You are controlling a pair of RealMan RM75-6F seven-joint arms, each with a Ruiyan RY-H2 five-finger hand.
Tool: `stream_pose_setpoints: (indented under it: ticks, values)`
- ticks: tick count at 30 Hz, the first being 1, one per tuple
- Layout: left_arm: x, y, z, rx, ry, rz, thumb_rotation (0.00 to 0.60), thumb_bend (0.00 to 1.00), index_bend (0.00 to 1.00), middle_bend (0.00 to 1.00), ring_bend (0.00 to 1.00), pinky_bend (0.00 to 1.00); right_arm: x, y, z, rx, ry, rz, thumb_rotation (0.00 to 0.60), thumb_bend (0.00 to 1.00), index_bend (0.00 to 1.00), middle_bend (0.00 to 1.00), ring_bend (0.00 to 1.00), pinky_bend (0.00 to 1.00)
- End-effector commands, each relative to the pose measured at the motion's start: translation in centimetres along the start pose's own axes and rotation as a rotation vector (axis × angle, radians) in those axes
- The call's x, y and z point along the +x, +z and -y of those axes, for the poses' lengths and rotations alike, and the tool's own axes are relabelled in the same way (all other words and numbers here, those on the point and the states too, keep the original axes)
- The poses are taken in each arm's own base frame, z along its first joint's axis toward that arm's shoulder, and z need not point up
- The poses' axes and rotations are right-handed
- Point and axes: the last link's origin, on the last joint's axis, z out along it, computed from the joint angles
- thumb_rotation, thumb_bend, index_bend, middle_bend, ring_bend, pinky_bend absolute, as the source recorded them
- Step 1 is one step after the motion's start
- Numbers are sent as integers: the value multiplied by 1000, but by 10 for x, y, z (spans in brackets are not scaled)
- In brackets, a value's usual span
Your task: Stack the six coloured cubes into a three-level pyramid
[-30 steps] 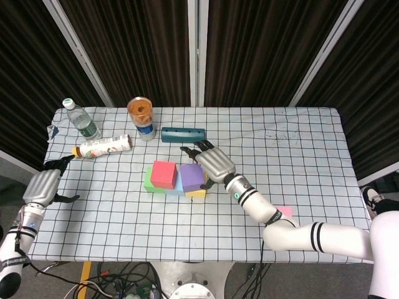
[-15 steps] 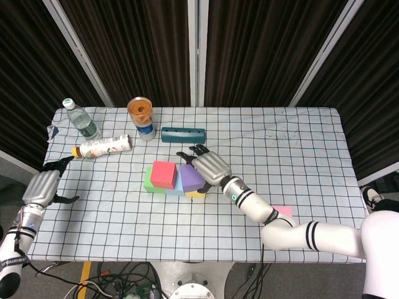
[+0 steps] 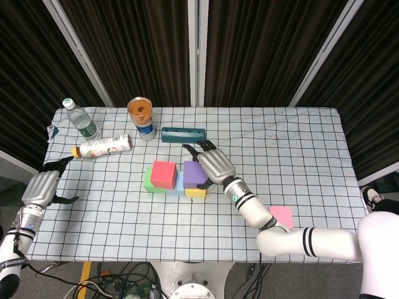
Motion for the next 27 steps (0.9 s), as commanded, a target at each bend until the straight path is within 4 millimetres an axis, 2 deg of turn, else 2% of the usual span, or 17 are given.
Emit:
stream_pose_setpoints:
  ticks: [1, 13, 27]
  values:
    - [0, 0, 0, -1, 1, 2, 600, 109, 68, 73, 100, 86, 0, -2, 10, -28, 30, 1, 600, 98, 0, 459, 34, 0]
    - [-3, -1, 1, -7, -1, 6, 600, 109, 68, 73, 99, 86, -8, 2, 30, -86, 27, 13, 600, 97, 0, 460, 35, 0]
    - [-5, 0, 4, -5, -6, 9, 600, 109, 68, 73, 99, 86, -12, 12, 33, -111, 19, 8, 600, 96, 0, 451, 34, 0]
